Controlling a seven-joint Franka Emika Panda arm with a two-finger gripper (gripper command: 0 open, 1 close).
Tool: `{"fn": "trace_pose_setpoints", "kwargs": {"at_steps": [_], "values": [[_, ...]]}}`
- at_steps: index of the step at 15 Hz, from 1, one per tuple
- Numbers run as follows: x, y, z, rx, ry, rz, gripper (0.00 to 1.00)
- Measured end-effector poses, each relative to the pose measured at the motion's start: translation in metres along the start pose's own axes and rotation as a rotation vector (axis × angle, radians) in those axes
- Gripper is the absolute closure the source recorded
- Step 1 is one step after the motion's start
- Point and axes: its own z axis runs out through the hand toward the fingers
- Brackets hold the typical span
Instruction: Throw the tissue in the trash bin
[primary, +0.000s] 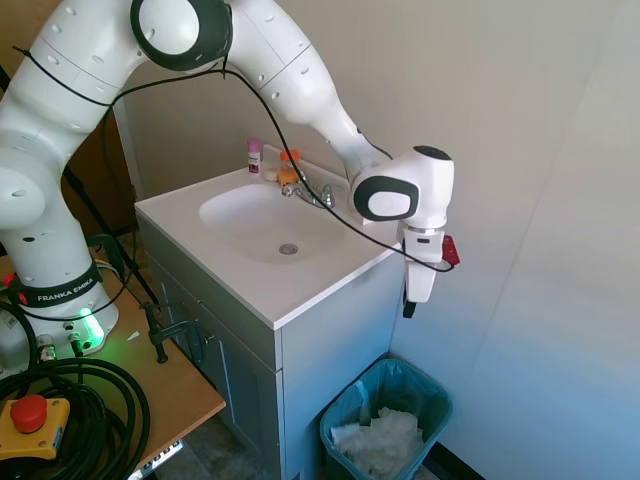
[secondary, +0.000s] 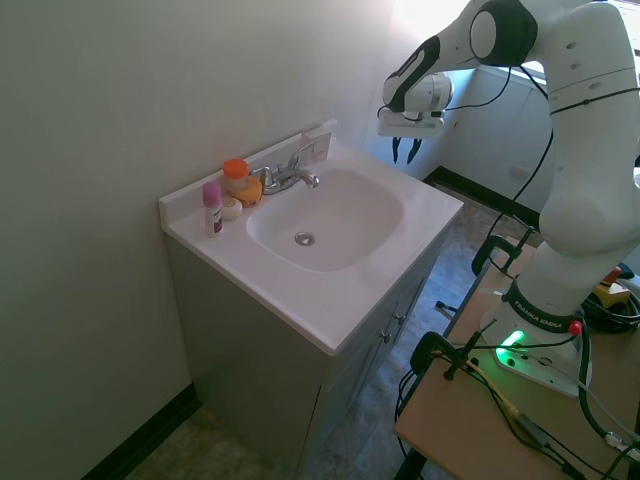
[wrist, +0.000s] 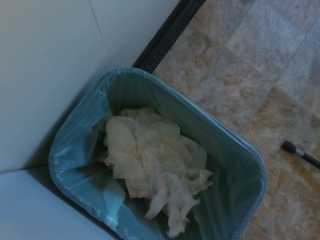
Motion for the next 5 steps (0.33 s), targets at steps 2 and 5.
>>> {"fn": "trace_pose_setpoints", "kwargs": {"at_steps": [2, 5], "values": [[0.009, 0.006, -0.045, 0.056, 0.008, -0.020, 0.00], [0.005, 0.032, -0.121, 0.140, 0.021, -0.063, 0.00]]}}
